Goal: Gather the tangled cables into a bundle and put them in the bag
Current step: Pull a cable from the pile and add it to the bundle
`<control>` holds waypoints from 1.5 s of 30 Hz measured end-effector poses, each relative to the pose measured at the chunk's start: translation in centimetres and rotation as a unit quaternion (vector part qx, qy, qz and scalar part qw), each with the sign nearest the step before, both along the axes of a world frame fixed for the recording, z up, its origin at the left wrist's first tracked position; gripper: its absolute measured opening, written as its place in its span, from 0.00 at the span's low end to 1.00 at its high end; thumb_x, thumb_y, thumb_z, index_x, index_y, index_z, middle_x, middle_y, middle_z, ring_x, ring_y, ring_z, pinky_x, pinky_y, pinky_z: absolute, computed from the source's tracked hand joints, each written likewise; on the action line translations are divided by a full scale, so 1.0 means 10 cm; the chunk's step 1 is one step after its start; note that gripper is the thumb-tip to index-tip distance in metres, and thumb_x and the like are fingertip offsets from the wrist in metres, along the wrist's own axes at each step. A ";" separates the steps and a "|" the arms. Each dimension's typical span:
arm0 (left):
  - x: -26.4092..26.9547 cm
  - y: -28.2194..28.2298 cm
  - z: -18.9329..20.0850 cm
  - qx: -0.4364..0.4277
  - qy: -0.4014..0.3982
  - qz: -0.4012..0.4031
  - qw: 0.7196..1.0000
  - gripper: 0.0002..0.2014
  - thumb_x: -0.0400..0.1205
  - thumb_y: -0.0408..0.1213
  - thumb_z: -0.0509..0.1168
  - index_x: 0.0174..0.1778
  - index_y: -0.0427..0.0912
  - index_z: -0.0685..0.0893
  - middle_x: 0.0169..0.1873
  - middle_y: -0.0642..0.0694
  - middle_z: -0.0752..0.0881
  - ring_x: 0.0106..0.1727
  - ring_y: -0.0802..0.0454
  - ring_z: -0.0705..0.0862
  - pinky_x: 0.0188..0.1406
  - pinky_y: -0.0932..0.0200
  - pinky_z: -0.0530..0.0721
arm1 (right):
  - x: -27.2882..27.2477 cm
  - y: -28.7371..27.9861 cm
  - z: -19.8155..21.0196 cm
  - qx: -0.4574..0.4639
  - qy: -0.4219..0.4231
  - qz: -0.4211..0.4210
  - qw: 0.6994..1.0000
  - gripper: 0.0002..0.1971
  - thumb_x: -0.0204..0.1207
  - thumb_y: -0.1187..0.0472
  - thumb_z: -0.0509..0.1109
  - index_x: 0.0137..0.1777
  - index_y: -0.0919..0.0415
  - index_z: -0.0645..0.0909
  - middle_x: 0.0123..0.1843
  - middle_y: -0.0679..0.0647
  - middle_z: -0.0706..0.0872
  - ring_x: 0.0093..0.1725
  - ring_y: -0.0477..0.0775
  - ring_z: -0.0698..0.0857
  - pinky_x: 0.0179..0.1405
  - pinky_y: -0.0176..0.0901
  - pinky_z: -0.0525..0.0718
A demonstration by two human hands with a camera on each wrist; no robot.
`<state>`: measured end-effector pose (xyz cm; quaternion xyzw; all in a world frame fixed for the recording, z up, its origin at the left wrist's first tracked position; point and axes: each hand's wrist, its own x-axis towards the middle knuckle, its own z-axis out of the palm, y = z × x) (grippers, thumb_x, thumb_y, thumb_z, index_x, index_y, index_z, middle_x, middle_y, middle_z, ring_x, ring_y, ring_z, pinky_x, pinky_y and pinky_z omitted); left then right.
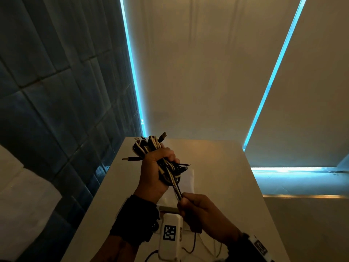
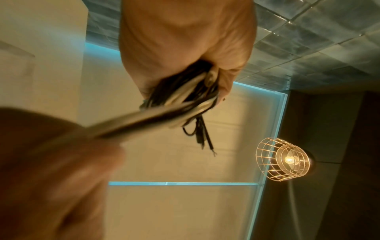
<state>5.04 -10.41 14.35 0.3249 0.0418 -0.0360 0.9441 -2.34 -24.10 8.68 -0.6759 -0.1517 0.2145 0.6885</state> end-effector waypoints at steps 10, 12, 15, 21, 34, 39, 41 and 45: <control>-0.06 0.10 0.04 -0.055 -0.031 -0.101 0.993 0.09 0.65 0.25 0.65 0.39 0.40 0.81 0.24 0.48 0.74 0.24 0.54 0.74 0.28 0.59 0.78 | 0.15 -0.19 -0.01 -0.065 0.063 0.073 0.993 0.22 0.79 0.39 0.62 0.35 0.58 0.77 0.27 0.53 0.67 0.23 0.49 0.61 0.23 0.42 0.59; -0.07 0.13 0.03 -0.051 -0.047 -0.148 0.987 0.14 0.60 0.26 0.73 0.40 0.38 0.82 0.24 0.47 0.75 0.24 0.54 0.75 0.28 0.59 0.79 | 0.21 -0.26 0.04 -0.094 0.055 0.093 0.990 0.23 0.80 0.42 0.62 0.36 0.63 0.78 0.26 0.49 0.71 0.24 0.49 0.61 0.24 0.42 0.59; -0.10 0.19 0.03 -0.012 -0.078 -0.248 0.966 0.17 0.58 0.29 0.78 0.39 0.38 0.81 0.25 0.46 0.77 0.26 0.52 0.78 0.30 0.56 0.81 | 0.33 -0.39 0.13 -0.116 0.036 0.110 0.986 0.25 0.80 0.47 0.65 0.42 0.75 0.79 0.29 0.53 0.71 0.25 0.47 0.64 0.24 0.37 0.65; -0.17 0.24 -0.04 0.196 -0.067 -0.291 0.934 0.09 0.61 0.24 0.70 0.34 0.38 0.83 0.36 0.41 0.84 0.50 0.40 0.86 0.56 0.46 0.84 | 0.56 -0.56 0.52 -0.216 -0.078 0.052 0.972 0.06 0.79 0.56 0.71 0.43 0.55 0.88 0.25 0.42 0.77 0.24 0.42 0.68 0.25 0.35 0.66; -0.26 0.21 -0.03 0.194 -0.043 -0.366 0.909 0.11 0.65 0.28 0.68 0.43 0.38 0.86 0.40 0.43 0.84 0.38 0.50 0.84 0.46 0.53 0.84 | 0.84 -0.42 0.90 -0.196 -0.135 0.087 0.967 0.13 0.72 0.67 0.77 0.53 0.68 0.78 0.39 0.56 0.85 0.33 0.45 0.81 0.31 0.33 0.77; -0.27 0.20 -0.12 0.204 -0.061 -0.331 0.919 0.14 0.65 0.30 0.71 0.46 0.33 0.84 0.36 0.40 0.80 0.33 0.49 0.82 0.42 0.52 0.83 | 0.94 -0.51 0.98 -0.248 -0.148 0.102 0.952 0.08 0.74 0.60 0.77 0.50 0.61 0.84 0.38 0.54 0.84 0.33 0.50 0.75 0.28 0.36 0.71; -0.28 0.21 -0.14 0.216 -0.061 -0.320 0.921 0.16 0.64 0.30 0.73 0.48 0.32 0.83 0.35 0.39 0.79 0.33 0.48 0.82 0.42 0.51 0.83 | 0.98 -0.56 1.01 -0.280 -0.162 0.092 0.942 0.06 0.75 0.58 0.75 0.47 0.59 0.87 0.35 0.50 0.85 0.31 0.47 0.75 0.28 0.34 0.71; -0.29 0.19 -0.10 0.230 -0.069 -0.317 0.917 0.19 0.65 0.32 0.72 0.50 0.30 0.80 0.31 0.42 0.81 0.32 0.48 0.83 0.43 0.53 0.84 | 1.08 -0.64 1.09 -0.308 -0.207 0.030 0.928 0.08 0.72 0.53 0.75 0.40 0.57 0.89 0.29 0.46 0.86 0.30 0.42 0.80 0.33 0.34 0.77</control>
